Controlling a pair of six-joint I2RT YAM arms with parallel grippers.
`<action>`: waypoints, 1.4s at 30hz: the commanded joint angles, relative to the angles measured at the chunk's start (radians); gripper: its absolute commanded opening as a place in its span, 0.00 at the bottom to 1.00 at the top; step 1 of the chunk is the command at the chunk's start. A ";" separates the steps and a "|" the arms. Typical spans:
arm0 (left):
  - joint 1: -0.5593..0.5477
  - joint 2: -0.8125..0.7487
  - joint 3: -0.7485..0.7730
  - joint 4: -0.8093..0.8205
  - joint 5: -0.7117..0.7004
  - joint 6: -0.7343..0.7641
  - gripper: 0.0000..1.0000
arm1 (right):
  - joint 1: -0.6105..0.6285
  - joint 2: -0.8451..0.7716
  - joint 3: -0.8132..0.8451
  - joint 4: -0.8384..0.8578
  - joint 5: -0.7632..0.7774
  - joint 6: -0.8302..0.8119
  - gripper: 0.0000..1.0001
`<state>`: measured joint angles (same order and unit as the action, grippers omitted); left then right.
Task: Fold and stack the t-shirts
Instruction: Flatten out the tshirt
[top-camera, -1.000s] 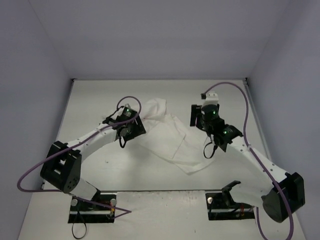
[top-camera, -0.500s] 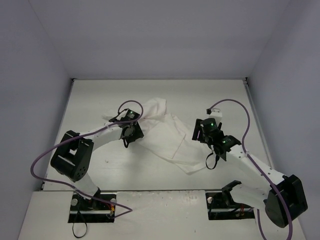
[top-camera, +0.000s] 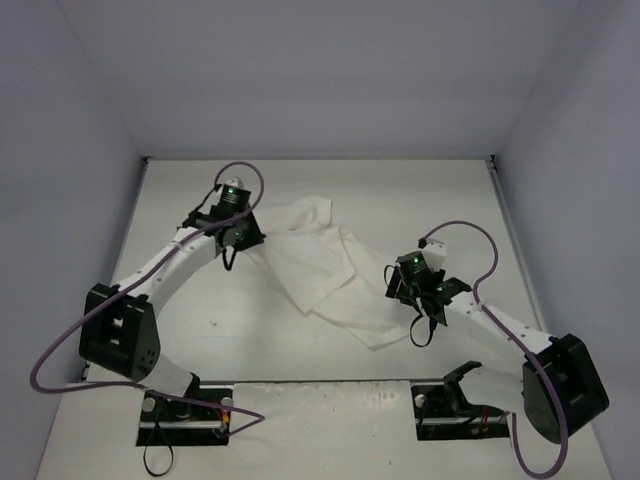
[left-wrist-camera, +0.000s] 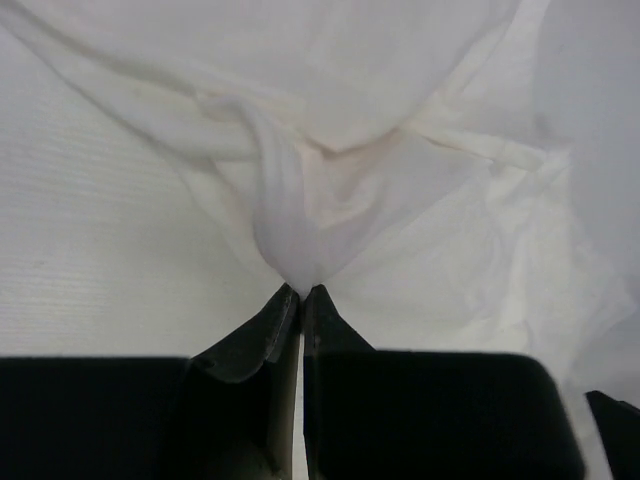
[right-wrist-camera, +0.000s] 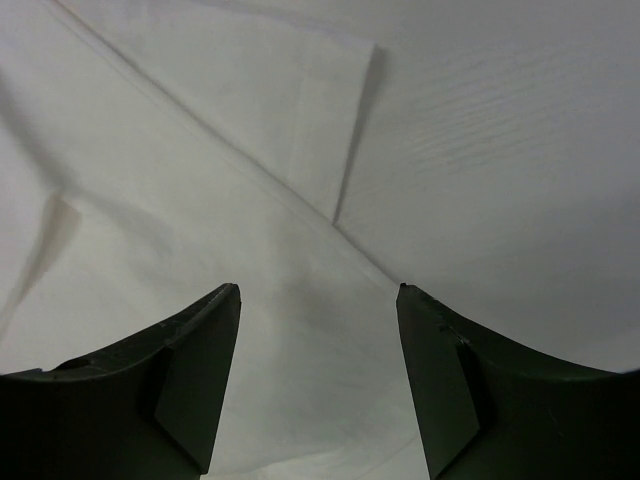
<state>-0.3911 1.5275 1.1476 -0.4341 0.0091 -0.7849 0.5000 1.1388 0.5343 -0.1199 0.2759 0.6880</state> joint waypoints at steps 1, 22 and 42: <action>0.096 -0.067 0.076 -0.052 0.093 0.121 0.00 | -0.020 0.048 -0.008 0.009 0.014 0.053 0.61; 0.279 -0.018 0.214 -0.157 0.275 0.236 0.00 | -0.032 0.258 0.041 -0.011 -0.048 0.034 0.26; 0.541 0.094 0.397 -0.155 0.434 0.180 0.00 | -0.185 0.655 0.692 -0.004 -0.076 -0.558 0.30</action>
<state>0.1551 1.6780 1.5246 -0.6164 0.3925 -0.5831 0.3435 1.8274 1.2280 -0.0853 0.2278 0.1925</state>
